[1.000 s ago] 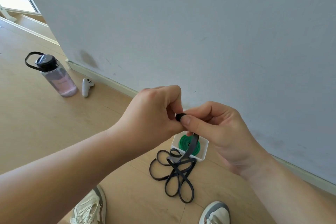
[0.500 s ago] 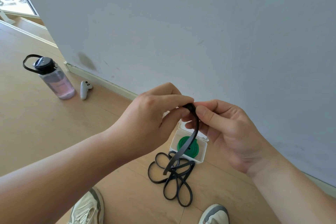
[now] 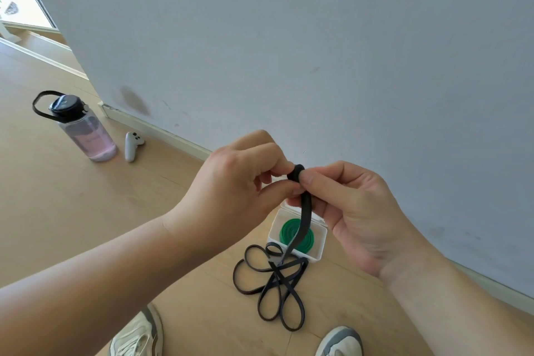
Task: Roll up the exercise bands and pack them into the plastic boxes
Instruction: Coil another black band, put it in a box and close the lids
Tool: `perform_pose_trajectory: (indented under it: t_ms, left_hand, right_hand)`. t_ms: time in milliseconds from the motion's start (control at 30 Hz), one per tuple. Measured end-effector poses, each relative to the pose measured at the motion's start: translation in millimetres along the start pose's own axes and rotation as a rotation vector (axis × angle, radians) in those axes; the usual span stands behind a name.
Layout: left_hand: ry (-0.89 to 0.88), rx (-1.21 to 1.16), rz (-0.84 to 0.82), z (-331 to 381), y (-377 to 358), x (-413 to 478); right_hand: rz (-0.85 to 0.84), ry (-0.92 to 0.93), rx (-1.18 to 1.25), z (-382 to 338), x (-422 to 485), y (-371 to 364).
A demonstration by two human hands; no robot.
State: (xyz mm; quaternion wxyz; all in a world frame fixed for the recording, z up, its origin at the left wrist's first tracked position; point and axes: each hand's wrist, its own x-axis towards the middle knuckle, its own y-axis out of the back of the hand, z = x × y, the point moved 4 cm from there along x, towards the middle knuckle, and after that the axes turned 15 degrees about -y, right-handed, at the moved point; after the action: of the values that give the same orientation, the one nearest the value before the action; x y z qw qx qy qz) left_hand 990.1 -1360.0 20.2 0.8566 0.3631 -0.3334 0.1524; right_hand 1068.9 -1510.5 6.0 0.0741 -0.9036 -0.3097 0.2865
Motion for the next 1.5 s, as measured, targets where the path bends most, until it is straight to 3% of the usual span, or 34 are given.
perform_pose_trajectory:
  t_ms: [100,233,333,400,567,933,1200,1267,1400,1500]
  left_hand:
    - [-0.038,-0.027,-0.124,-4.5,-0.3,-0.3]
    - [0.013,-0.021,-0.225,-9.0,1.0,-1.0]
    - [-0.058,-0.034,-0.31,-5.9,-3.5,-4.1]
    - [-0.043,-0.004,-0.279,-6.2,-2.7,-3.6]
    - [-0.054,0.087,-0.112,-0.2,2.9,2.7]
    - [-0.044,0.064,-0.016,0.8,3.4,1.5]
    - [0.007,-0.069,-0.27,-6.9,2.0,-1.3]
    - [-0.024,-0.062,-0.32,-3.6,-2.1,-1.5]
    - [-0.006,-0.014,-0.186,-2.8,2.2,2.5]
    - [-0.01,0.027,-0.121,0.9,5.0,4.5]
  right_hand:
    - [0.088,0.056,-0.138,-6.7,1.0,9.6]
    - [0.091,0.062,-0.255,-7.5,0.6,10.1]
    - [0.117,0.105,-0.321,-7.5,-0.3,8.1]
    - [0.123,0.115,-0.292,-8.8,-0.9,6.5]
    - [0.035,-0.034,0.064,-4.3,0.6,2.3]
    - [0.007,-0.007,-0.046,-0.8,1.7,-0.5]
    - [0.118,0.098,-0.355,-12.6,0.0,12.3]
    - [0.119,0.112,-0.338,-11.8,-0.4,10.1]
    - [0.069,0.039,-0.056,-7.1,1.5,5.4]
    - [0.033,-0.012,0.008,-3.8,3.1,2.9]
